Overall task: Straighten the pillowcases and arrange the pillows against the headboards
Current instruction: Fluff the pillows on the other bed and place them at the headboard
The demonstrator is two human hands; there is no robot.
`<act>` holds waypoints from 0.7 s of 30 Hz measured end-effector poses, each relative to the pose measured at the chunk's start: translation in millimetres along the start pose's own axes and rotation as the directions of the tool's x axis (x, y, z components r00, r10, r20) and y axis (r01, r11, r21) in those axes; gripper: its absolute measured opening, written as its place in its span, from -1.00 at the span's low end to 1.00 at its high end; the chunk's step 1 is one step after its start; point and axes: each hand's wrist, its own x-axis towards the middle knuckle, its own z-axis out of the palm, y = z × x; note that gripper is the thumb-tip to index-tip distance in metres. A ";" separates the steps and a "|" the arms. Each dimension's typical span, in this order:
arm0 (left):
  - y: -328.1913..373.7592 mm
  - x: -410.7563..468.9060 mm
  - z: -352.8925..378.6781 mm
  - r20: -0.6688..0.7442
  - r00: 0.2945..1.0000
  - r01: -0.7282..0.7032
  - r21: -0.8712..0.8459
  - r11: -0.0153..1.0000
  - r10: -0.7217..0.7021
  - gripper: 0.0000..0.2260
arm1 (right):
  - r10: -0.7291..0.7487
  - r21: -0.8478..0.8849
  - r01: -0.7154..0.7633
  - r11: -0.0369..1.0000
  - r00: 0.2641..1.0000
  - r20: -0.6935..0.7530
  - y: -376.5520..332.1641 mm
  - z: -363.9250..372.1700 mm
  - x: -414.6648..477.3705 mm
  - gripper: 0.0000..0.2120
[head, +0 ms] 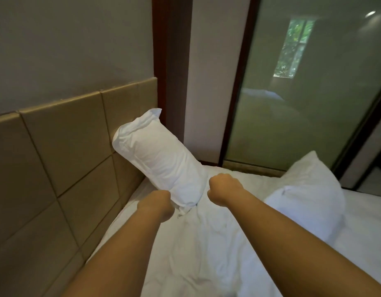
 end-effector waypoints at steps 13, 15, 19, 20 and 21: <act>101.1 -1.5 60.0 0.107 0.979 -0.177 0.033 0.984 0.172 -0.75 | 0.338 -0.122 -0.327 0.937 0.937 0.085 147.8 26.4 -69.6 -0.72; 123.8 3.6 71.7 0.121 0.970 -0.221 0.068 0.973 0.211 -0.73 | 0.370 -0.119 -0.359 0.926 0.924 0.098 176.9 31.6 -73.6 -0.71; 170.0 20.3 100.8 0.217 0.948 -0.251 0.068 0.966 0.231 -0.74 | 0.426 -0.145 -0.408 0.901 0.896 0.126 241.3 58.7 -72.0 -0.72; 182.7 25.9 107.1 0.229 0.945 -0.255 0.074 0.964 0.233 -0.74 | 0.438 -0.173 -0.414 0.894 0.888 0.140 258.6 66.8 -69.3 -0.72; 196.2 32.1 113.4 0.238 0.944 -0.256 0.083 0.963 0.230 -0.74 | 0.448 -0.199 -0.417 0.887 0.881 0.151 275.7 74.3 -65.9 -0.71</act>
